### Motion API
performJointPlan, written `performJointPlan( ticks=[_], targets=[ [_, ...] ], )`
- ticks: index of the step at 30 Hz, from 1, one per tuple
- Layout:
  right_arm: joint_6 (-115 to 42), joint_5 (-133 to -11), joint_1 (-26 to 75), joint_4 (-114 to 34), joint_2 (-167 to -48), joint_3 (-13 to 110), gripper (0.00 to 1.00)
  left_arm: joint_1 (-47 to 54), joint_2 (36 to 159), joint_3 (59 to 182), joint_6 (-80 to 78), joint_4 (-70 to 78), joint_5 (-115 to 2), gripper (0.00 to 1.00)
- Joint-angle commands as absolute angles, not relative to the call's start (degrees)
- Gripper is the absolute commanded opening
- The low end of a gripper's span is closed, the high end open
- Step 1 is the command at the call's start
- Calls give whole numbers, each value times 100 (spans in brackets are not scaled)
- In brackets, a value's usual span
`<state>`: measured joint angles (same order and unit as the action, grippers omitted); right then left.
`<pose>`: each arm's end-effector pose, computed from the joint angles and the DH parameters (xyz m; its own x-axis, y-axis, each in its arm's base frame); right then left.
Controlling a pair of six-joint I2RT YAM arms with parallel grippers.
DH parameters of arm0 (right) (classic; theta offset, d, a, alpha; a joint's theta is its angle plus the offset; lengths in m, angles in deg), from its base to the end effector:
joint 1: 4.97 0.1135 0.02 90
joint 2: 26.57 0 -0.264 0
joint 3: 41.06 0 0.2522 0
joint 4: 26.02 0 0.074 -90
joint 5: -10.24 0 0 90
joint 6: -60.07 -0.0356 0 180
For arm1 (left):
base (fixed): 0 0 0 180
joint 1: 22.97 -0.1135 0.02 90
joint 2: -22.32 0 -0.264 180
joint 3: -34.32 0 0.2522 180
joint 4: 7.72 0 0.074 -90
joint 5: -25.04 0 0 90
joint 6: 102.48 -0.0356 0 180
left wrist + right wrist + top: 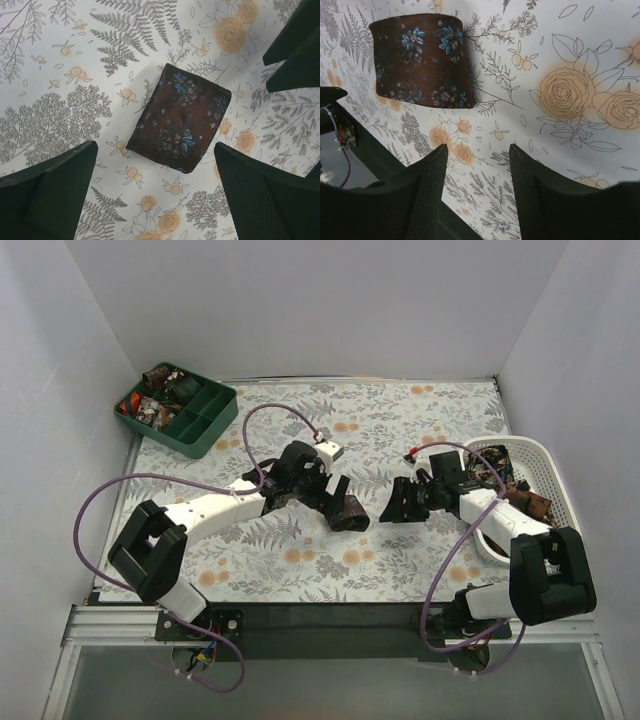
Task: Roll the ties
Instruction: Roll the tie
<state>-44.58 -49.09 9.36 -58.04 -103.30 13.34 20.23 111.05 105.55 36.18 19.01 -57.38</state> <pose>0.2413 0.0804 0.1896 -0.8884 -0.0024 -0.4591 -0.2855 0.7859 0.5484 0.2395 -0.2314 0.2254 -0.8971 -0.1785 -0.4042 0.1119 0.7931 -0.5988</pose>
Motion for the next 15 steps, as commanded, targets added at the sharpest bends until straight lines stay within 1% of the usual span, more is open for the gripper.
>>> performJointPlan(
  ticks=[1,4,8,15],
  targets=[
    [-4706,-4584,1024,-4956,-10426,1042,46,2027,11161,10829,2287,1694,-5134,97],
    [-4786,-4584,1147,-4577,-10488,892,40,2027,11240,10785,1627,1623,-4941,98],
    [-4803,-4566,1287,-4093,-10532,610,40,2054,11433,10750,1012,1544,-4335,98],
    [-5023,-4698,1454,-3031,-10663,109,40,2273,11750,10723,466,1518,-4588,98]
  ],
)
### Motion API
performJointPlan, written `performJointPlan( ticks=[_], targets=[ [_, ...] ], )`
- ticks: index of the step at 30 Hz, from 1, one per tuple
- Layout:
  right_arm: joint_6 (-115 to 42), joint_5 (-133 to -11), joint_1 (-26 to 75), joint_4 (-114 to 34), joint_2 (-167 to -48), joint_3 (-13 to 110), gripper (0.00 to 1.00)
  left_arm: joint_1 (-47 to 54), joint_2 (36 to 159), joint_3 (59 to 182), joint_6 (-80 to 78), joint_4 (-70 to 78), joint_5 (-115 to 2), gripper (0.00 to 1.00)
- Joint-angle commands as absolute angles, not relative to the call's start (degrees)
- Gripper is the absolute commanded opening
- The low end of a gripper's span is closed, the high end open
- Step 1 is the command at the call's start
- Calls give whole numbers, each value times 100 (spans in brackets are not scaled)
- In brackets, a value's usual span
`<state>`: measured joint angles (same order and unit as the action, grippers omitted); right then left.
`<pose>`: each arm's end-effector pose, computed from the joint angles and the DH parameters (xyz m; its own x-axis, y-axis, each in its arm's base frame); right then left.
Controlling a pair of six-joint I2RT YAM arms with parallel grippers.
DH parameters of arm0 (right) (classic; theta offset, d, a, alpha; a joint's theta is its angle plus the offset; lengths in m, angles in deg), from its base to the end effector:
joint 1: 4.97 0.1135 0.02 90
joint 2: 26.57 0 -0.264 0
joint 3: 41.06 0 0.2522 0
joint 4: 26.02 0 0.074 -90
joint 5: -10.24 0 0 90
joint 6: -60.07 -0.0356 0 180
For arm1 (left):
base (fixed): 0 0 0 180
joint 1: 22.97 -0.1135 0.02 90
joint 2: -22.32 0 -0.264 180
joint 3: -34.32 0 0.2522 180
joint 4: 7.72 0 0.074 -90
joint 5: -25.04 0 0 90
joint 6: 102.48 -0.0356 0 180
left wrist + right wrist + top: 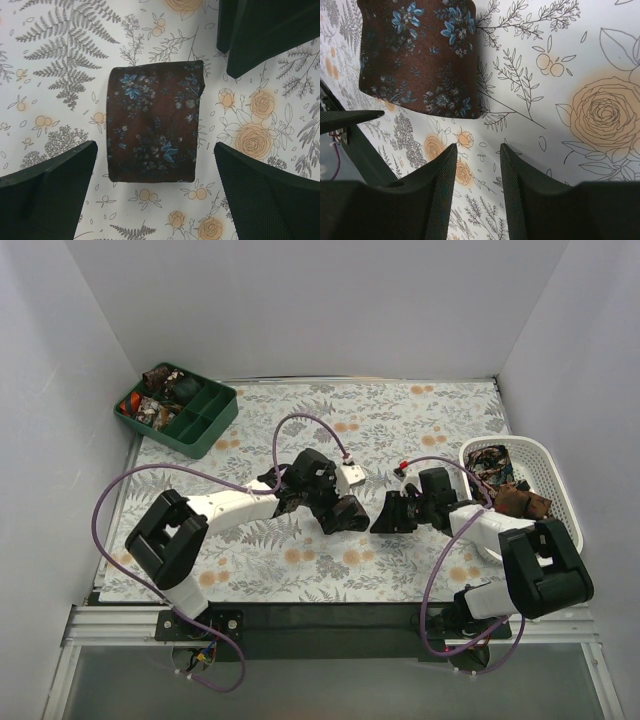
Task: Roll the ties
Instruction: Roll the tie
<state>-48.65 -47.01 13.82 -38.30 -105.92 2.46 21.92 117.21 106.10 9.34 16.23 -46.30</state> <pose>0.2258 0.0972 0.1479 -0.8642 -0.0089 -0.5031 -0.3543 0.7209 0.5957 0.2384 -0.2536 0.1987 -0.7874 0.2873 -0.5454 0.5713 0.6724 -0.4707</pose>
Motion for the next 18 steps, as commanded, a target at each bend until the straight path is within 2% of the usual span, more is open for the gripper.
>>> performJointPlan(
  ticks=[1,7,10,18],
  targets=[
    [-5040,-4724,1489,-2950,-10690,83,40,2291,11803,10723,405,1483,-4614,98],
    [-5154,-5014,1718,-2476,-10883,-66,39,2326,12084,10767,281,1360,-4790,98],
    [-5304,-5242,1753,-2186,-10954,-181,33,2335,12225,10811,290,1342,-4817,98],
    [-5647,-5568,1832,-1465,-11041,-524,28,2344,12366,10741,517,1324,-4887,94]
  ],
)
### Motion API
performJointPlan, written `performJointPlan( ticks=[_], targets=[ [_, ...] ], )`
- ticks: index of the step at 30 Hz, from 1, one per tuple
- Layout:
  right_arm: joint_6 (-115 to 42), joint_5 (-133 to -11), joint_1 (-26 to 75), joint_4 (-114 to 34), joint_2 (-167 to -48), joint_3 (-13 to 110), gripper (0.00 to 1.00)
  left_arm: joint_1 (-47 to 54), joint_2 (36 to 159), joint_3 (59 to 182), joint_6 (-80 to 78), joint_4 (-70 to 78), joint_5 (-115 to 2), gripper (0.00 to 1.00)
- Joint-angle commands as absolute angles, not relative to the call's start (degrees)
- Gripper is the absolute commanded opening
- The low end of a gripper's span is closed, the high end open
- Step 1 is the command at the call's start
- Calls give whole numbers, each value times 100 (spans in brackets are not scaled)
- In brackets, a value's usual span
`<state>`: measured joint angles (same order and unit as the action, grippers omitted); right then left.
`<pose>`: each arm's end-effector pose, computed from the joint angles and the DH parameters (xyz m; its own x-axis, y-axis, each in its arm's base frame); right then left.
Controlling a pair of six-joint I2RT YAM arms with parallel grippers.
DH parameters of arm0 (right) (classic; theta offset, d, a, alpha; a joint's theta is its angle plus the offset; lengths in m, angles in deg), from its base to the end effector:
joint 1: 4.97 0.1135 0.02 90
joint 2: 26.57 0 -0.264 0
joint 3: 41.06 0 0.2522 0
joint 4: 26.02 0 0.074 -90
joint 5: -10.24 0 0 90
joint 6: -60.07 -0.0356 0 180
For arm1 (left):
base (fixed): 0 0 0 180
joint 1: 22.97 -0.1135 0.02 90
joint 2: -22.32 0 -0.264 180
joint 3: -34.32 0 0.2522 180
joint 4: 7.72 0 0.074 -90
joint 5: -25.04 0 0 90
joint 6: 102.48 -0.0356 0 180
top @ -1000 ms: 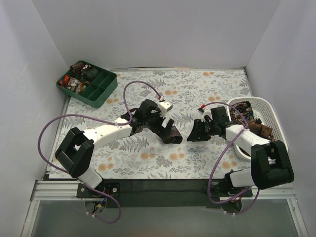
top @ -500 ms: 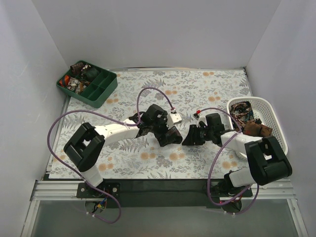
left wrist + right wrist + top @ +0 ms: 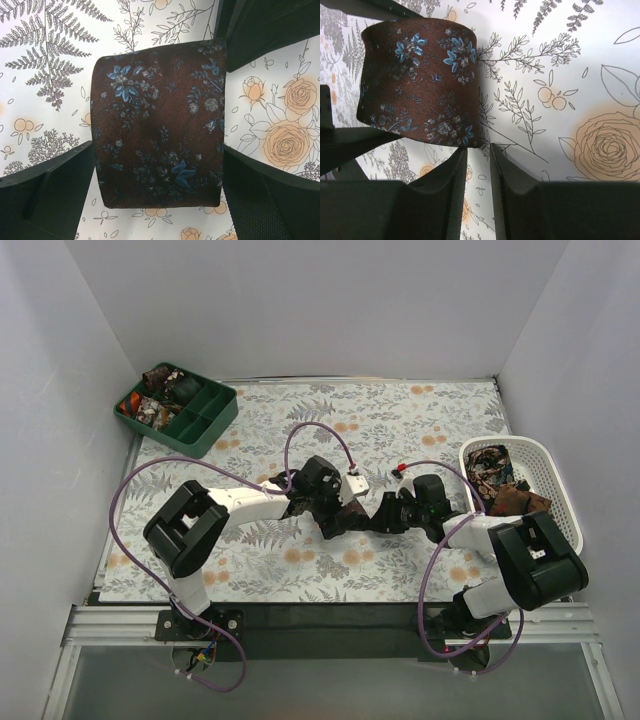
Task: Roll the ties
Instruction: Roll the tie
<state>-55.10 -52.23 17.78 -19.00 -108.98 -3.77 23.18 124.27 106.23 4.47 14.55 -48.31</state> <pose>0.2206 0.1104 0.1313 -0.8035 0.0720 -0.5909 -0.3719 0.7143 0.5928 0.2414 -0.2660 0.1600 -0.7612 0.3892 -0.5187 0.6172 0.6804 -0.3951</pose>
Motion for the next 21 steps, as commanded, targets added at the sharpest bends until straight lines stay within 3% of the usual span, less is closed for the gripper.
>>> performJointPlan(
  ticks=[1,8,10,12,16,21],
  targets=[
    [-5725,-5577,1885,-1403,-11068,-550,27,2344,12374,10732,553,1316,-4878,93],
    [-6174,-5621,2192,-552,-11393,-699,17,2344,12375,10741,922,1280,-4694,83],
    [-6402,-5699,2271,-332,-11428,-796,12,2344,12348,10758,1053,1272,-4659,76],
    [-6613,-5779,2316,-33,-11464,-858,7,2344,12313,10767,1124,1263,-4580,63],
    [-6912,-5955,2456,337,-11569,-867,1,2344,12322,10829,1388,1254,-4396,54],
    [-7342,-6227,2606,829,-11719,-858,1,2344,12348,10873,1652,1254,-4237,50]
  ],
)
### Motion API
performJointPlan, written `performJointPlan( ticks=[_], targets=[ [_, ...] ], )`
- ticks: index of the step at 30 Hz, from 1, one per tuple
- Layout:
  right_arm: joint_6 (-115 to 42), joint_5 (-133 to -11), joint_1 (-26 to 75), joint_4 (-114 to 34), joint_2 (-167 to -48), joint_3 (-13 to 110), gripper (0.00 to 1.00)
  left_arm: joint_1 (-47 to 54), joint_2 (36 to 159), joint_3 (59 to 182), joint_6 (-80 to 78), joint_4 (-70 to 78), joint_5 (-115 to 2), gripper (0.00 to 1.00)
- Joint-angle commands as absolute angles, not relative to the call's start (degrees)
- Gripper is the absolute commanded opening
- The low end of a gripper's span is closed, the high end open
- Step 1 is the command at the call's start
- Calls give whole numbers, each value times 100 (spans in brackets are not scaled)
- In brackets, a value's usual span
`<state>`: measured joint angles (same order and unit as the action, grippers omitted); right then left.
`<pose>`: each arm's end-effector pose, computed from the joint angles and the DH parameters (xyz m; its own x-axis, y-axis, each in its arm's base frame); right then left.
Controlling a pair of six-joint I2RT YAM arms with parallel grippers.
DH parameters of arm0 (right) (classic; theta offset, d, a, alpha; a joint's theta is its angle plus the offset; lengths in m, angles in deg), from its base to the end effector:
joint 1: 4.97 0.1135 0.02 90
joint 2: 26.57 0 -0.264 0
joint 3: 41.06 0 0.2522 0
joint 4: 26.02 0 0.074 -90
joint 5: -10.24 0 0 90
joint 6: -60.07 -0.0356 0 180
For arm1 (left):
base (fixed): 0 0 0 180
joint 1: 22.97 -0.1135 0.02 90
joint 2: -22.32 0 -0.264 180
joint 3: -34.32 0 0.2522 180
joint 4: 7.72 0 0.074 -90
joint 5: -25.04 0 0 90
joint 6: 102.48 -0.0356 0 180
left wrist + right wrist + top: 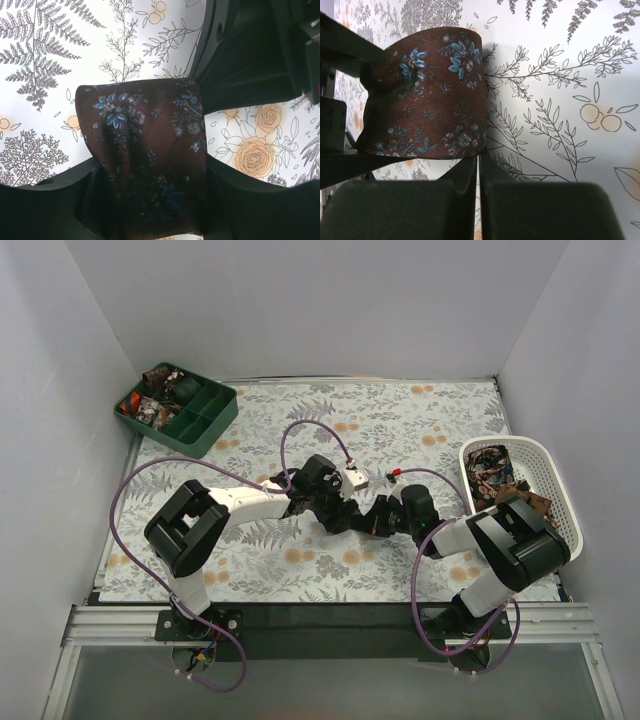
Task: Roll the ties
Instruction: Roll the tie
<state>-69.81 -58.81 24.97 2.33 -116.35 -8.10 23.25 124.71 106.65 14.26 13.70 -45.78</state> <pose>0.2114 0.1364 0.1153 -0.7905 0.2357 -0.5653 -0.3018 0.6532 0.6944 0.2420 -0.2694 0.1608 -0.8540 0.2769 -0.4405 0.4919 0.7058 -0.5098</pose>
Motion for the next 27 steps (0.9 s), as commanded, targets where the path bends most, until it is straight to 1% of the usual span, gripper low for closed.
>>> performJointPlan(
  ticks=[1,6,10,11,12,14,15,17,18,19,20,21,22,24,27],
  targets=[
    [-7413,-6340,2641,873,-11719,-867,1,2344,12339,10855,1661,1254,-4272,49],
    [-7572,-6403,2755,1076,-11824,-858,1,2300,12181,10741,1564,1324,-4579,48],
    [-7519,-6394,2826,1050,-11693,-1033,1,2230,12207,10706,1328,1404,-4895,50],
    [-7502,-6394,2834,1032,-11579,-1095,1,2221,12216,10706,1275,1404,-4948,52],
    [-7441,-6403,2834,997,-11508,-1191,2,2221,12251,10723,1213,1404,-5018,57],
    [-7335,-6394,2834,718,-11272,-1236,8,2221,12260,10749,1142,1404,-5036,63],
    [-7187,-6394,2834,594,-11175,-1245,16,2221,12217,10767,1151,1395,-5028,68],
    [-6975,-6412,2834,50,-10851,-1175,23,2221,12146,10837,1273,1403,-5054,74],
    [-6739,-6482,2826,-396,-10596,-1079,30,2221,12042,10864,1335,1404,-5089,79],
    [-6624,-6526,2826,-401,-10594,-1025,34,2221,11971,10873,1431,1395,-5124,80],
    [-6510,-6578,2826,-871,-10359,-973,38,2221,11892,10881,1545,1395,-5177,81],
    [-6291,-6640,2826,-1075,-10252,-911,46,2221,11726,10890,1781,1386,-5221,82],
    [-6202,-6675,2817,-1504,-10164,-867,50,2221,11637,10890,1897,1386,-5317,83],
    [-6000,-6711,2791,-1867,-9918,-735,56,2221,11357,10838,2369,1412,-5388,86],
    [-5763,-6737,2721,-2482,-9566,-630,62,2221,10865,10637,3169,1430,-5555,87]
  ],
)
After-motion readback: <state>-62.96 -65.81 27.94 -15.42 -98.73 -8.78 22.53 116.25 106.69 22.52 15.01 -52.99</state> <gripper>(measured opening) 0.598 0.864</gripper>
